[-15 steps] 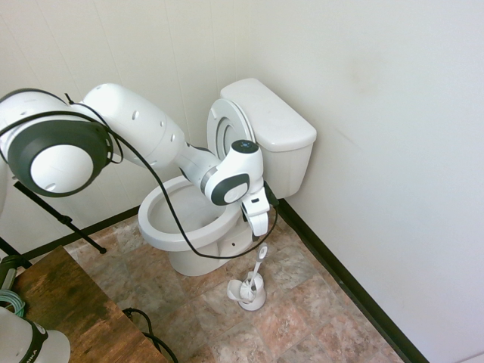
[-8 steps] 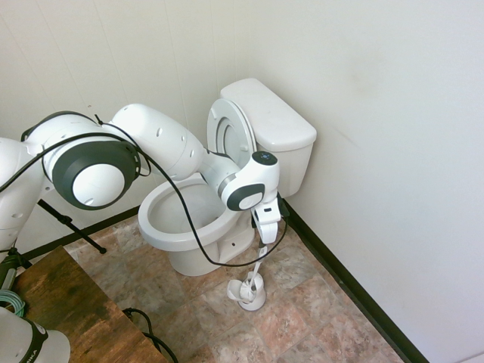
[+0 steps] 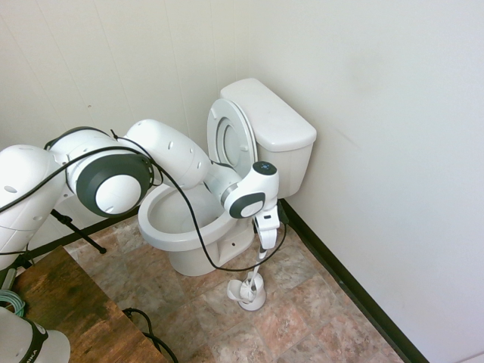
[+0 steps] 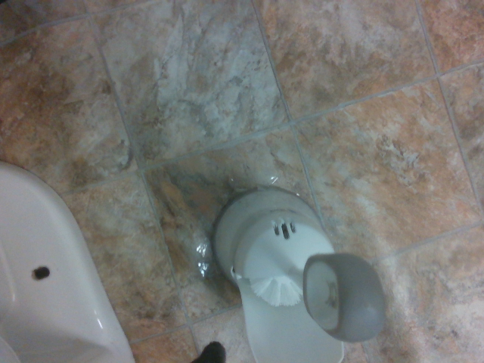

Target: Clean the toilet

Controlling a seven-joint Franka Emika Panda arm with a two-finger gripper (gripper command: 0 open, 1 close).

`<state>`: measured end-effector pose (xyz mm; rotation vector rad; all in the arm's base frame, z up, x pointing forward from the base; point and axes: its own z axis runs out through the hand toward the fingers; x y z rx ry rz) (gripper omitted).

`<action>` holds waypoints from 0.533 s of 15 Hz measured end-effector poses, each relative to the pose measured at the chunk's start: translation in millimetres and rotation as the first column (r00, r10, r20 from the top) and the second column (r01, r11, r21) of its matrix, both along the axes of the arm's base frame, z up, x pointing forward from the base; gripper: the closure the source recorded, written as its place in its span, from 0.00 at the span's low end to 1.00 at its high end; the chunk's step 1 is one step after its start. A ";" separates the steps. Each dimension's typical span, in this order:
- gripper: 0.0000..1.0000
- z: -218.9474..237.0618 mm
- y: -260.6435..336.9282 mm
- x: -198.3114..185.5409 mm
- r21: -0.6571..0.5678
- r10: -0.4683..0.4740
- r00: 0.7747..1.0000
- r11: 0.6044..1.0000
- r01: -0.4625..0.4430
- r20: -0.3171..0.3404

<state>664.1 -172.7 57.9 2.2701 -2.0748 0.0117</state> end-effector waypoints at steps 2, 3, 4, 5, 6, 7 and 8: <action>0.00 -13.4 -3.2 4.3 0.002 -0.009 1.000 1.000 0.009 0.004; 0.00 -19.6 -5.6 6.8 0.000 -0.013 1.000 1.000 0.013 0.006; 0.00 -25.7 -7.3 8.6 -0.002 -0.016 1.000 1.000 0.016 0.005; 0.00 -32.8 -8.3 9.8 -0.003 -0.019 1.000 1.000 0.019 -0.001; 0.00 -39.6 -9.5 10.7 -0.003 -0.020 1.000 1.000 0.020 -0.007; 0.00 -44.8 -10.6 11.7 -0.004 -0.020 1.000 1.000 0.020 -0.011; 0.00 -49.3 -11.5 12.5 -0.004 -0.020 1.000 1.000 0.020 -0.017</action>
